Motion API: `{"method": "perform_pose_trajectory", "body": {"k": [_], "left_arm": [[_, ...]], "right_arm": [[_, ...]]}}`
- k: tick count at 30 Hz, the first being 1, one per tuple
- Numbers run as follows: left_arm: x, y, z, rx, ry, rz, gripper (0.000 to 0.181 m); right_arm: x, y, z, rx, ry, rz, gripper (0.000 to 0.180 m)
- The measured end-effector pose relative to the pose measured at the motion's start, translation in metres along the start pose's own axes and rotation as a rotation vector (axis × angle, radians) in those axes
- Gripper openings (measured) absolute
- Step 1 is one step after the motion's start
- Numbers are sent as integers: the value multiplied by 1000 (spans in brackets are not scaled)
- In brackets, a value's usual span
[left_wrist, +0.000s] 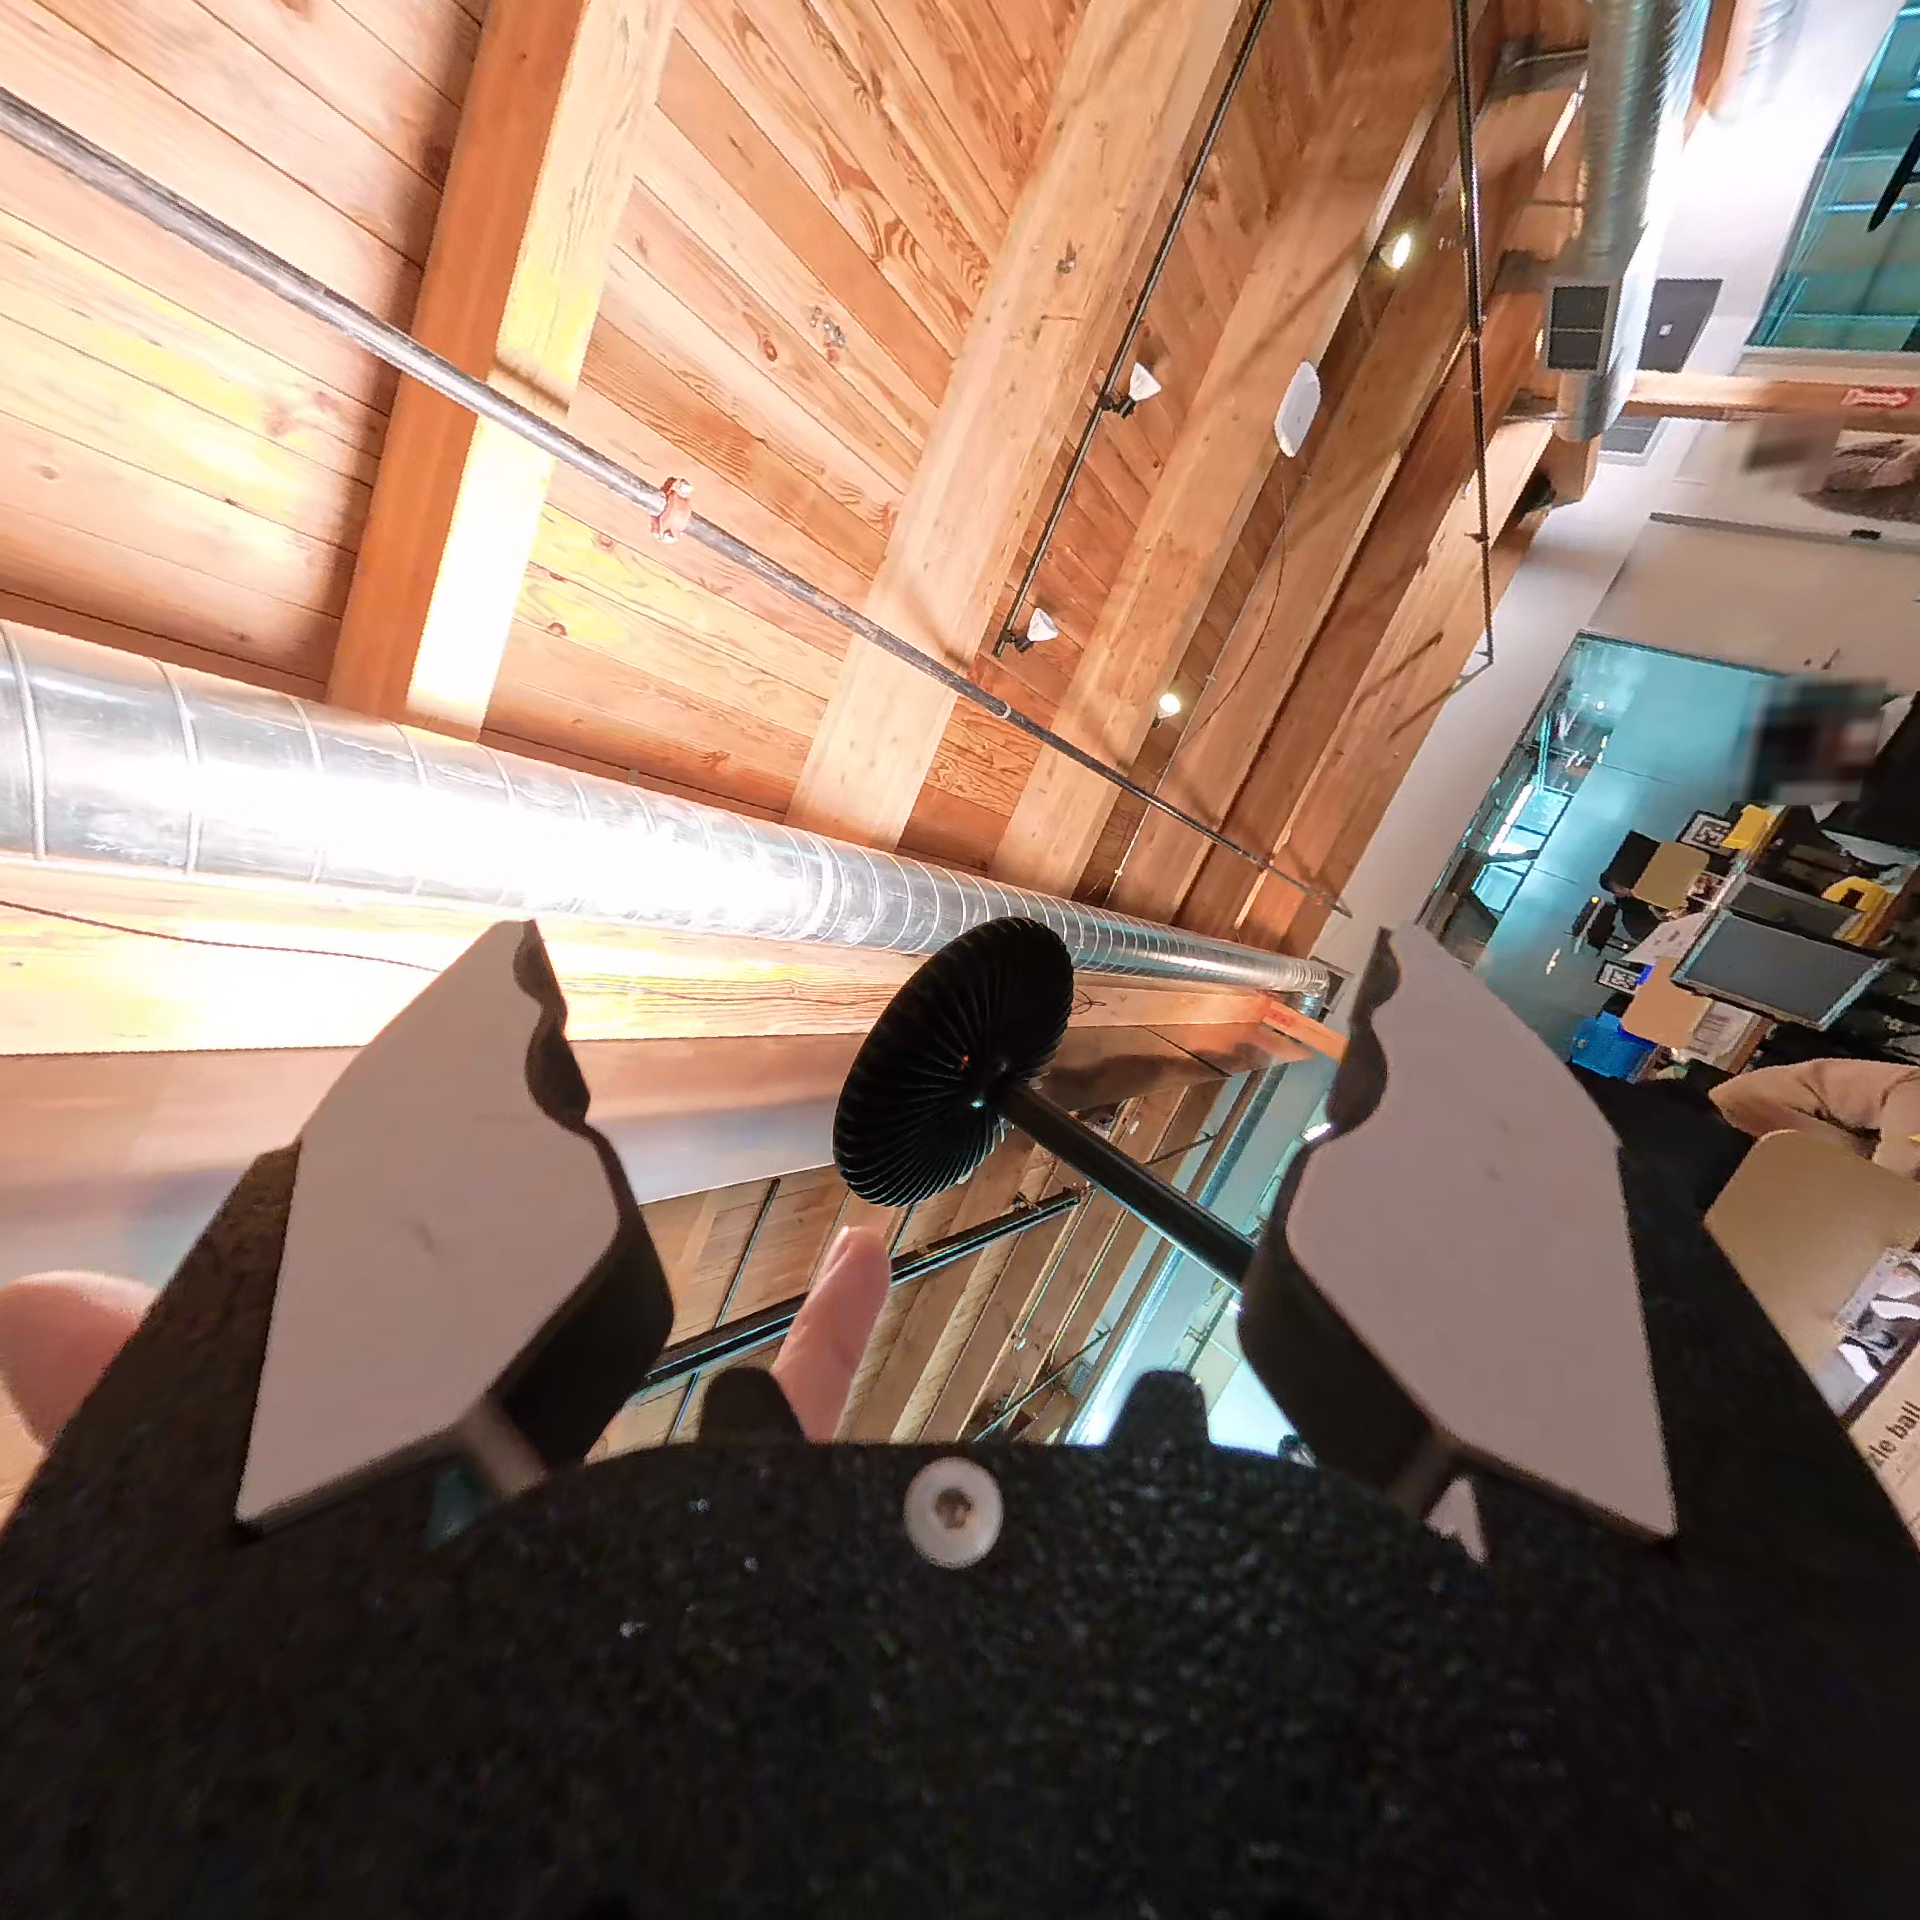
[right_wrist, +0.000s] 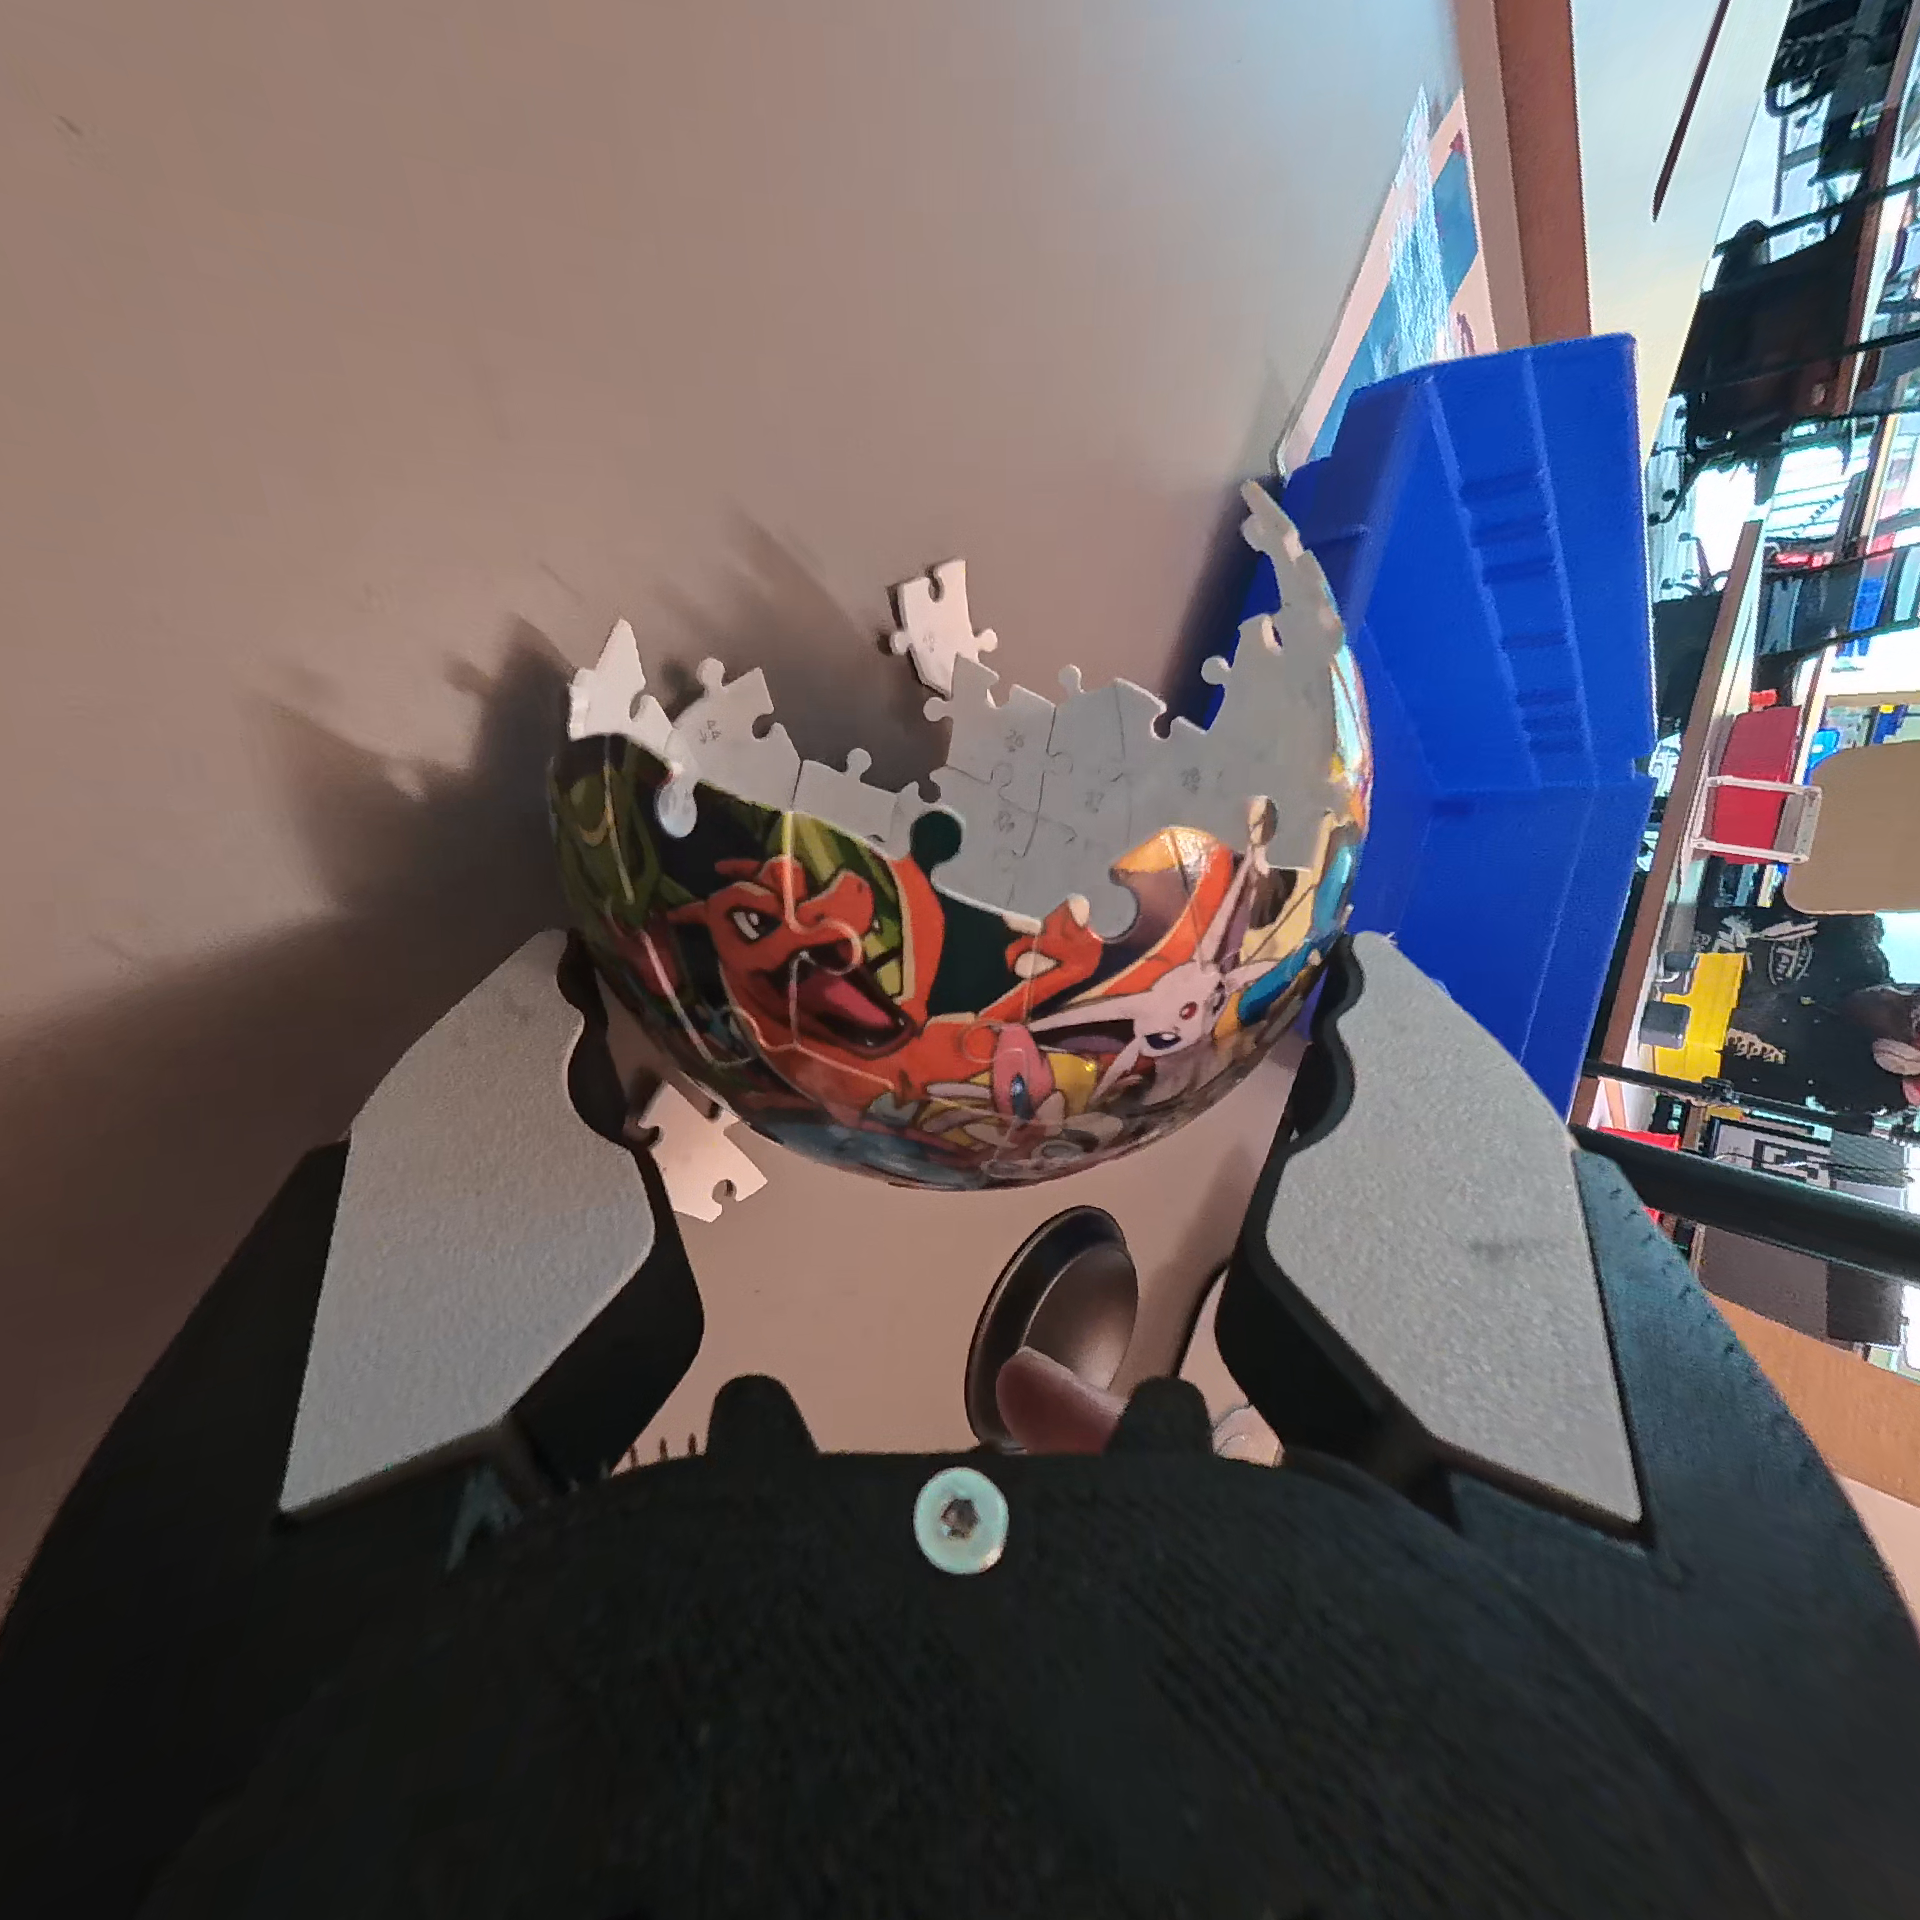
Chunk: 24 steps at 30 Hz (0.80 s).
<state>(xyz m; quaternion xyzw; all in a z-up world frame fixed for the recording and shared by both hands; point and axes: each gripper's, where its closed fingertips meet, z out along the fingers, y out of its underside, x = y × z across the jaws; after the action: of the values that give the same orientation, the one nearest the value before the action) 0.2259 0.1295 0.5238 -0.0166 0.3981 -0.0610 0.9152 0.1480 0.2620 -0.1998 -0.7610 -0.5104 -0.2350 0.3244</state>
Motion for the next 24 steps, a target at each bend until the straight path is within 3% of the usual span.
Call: {"method": "perform_pose_trajectory", "body": {"k": [7,12,18,21,24], "left_arm": [[4,-27,-9,64,-17,57,135],[20,-43,-28,87,-59,277,138],[-31,-60,-40,70,-191,329,143],[-37,-52,-51,30,-153,326,142],[-19,-14,-73,-30,-86,319,134]], "right_arm": [[-1,-1,-2,-12,-2,-16,126],[-1,1,-1,-23,1,-14,127],[-1,3,-1,-31,1,-18,127],[-1,2,1,-26,2,-12,129],[0,3,1,-27,3,-9,129]]}}
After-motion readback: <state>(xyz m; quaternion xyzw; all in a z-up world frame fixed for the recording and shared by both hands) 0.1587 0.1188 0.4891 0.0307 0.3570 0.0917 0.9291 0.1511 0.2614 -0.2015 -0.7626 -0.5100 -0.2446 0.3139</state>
